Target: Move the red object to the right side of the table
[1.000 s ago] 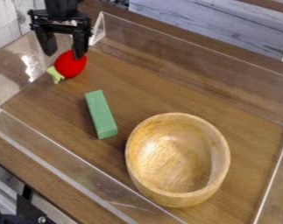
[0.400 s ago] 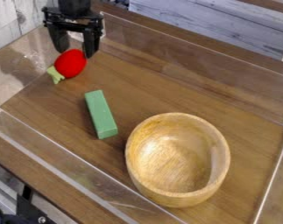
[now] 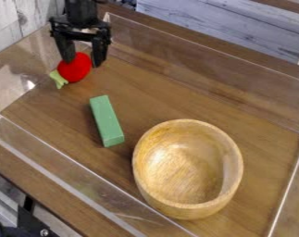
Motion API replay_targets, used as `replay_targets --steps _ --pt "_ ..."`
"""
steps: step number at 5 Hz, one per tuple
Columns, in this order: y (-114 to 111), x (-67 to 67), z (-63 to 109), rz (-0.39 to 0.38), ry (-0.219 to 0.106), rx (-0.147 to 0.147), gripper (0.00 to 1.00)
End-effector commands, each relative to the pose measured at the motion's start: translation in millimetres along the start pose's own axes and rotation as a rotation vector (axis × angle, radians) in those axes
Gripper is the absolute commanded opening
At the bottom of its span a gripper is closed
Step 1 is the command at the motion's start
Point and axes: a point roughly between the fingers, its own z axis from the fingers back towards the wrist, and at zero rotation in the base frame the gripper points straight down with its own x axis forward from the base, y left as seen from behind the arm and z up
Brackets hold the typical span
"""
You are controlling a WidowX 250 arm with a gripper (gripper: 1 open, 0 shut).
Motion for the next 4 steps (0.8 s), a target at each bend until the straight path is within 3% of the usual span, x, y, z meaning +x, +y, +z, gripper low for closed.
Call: replay_targets --steps 1,2,4 --pt "8.0 7.8 25.3 -0.05 -0.068 0.015 1.0" --pt "11.4 9.0 29.5 -0.104 -0.064 0.016 1.0" --pt "31.4 6.4 17.1 -0.116 -0.052 0.009 1.0"
